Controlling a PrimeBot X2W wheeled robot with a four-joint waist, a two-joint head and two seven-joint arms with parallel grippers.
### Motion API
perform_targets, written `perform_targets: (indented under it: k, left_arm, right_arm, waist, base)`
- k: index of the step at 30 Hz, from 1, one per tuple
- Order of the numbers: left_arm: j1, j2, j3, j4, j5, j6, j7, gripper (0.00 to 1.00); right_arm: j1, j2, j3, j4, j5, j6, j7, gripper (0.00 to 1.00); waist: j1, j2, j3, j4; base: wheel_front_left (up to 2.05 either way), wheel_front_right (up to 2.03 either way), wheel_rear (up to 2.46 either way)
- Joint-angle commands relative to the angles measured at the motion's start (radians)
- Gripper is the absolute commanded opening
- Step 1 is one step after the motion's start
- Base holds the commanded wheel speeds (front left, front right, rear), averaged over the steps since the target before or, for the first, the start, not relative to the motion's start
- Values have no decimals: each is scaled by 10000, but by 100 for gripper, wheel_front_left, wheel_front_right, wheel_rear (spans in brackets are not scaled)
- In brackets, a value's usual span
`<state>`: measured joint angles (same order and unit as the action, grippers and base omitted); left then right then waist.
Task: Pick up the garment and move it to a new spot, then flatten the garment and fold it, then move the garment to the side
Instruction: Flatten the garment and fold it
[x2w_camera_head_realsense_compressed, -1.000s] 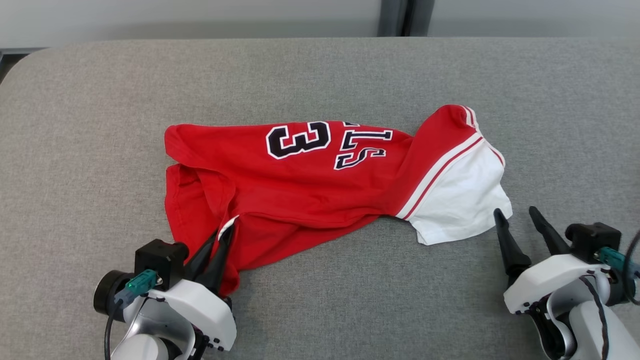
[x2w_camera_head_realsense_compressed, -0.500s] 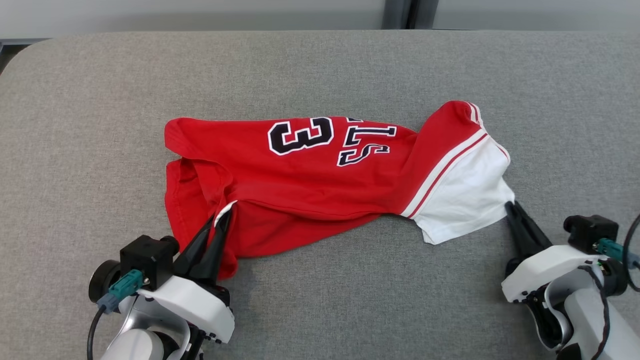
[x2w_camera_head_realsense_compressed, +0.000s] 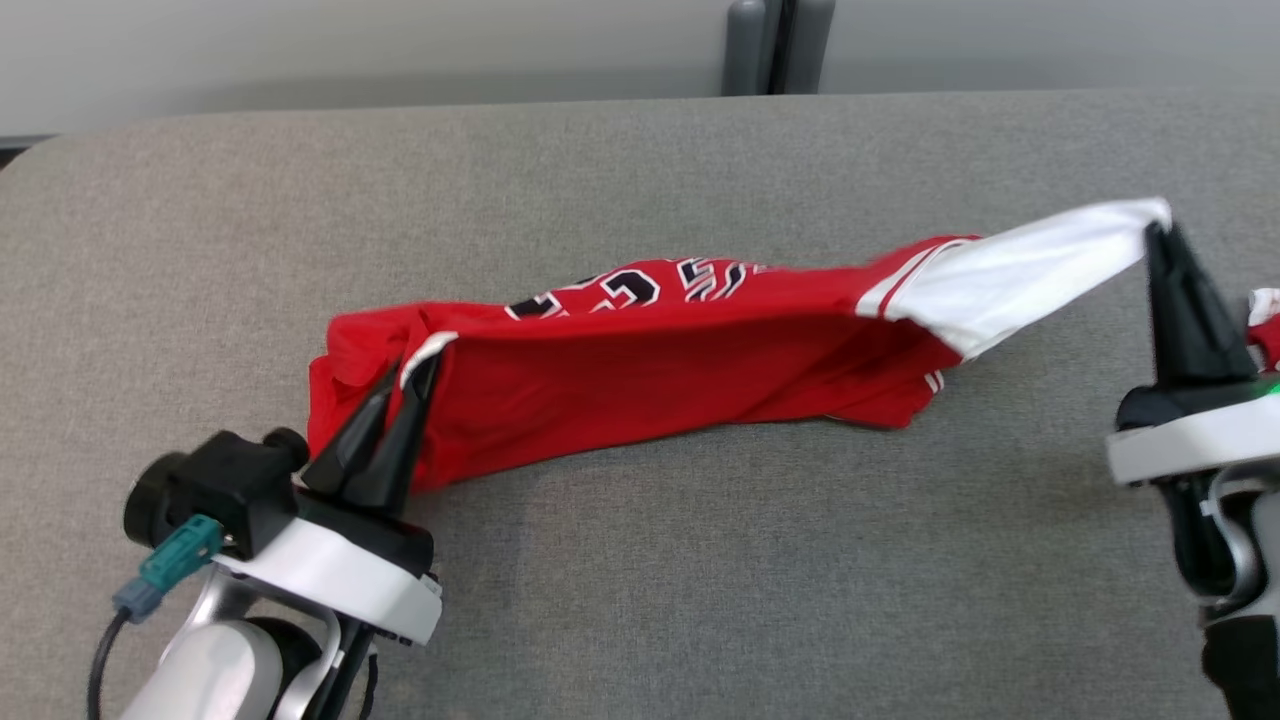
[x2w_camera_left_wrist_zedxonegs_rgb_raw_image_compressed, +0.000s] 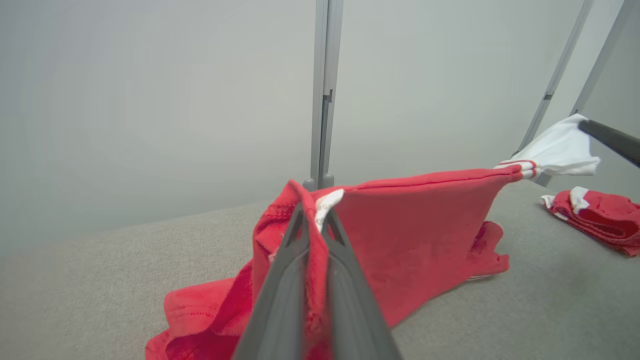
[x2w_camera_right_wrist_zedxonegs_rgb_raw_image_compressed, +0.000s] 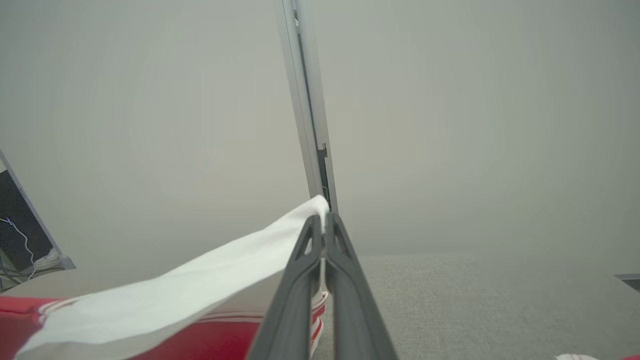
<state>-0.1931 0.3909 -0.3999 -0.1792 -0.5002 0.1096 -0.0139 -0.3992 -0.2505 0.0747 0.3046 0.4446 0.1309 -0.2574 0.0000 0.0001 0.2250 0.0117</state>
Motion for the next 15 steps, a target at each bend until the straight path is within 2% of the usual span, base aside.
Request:
perform_targets:
  k: [1,8,15]
  left_arm:
    - [-175,35,92,-89,11,-48,-7,0]
    - [-1257,338,468,-1131,132,-141,63,0]
    - [-2294,575,980,-1708,195,-66,139,0]
  right_arm:
    - [-1,-83,-90,-116,-89,-2,-74,0]
    - [-571,-192,-1349,-3242,-875,-2,814,0]
    - [-1439,-342,-2044,-5267,-1308,-3,1897,0]
  waist:
    - [0,-1,-95,-71]
    - [0,-1,-583,-301]
    - [0,-1,-1011,-483]
  base:
    - [0,0,0]
    - [0,0,0]
    - [0,0,0]
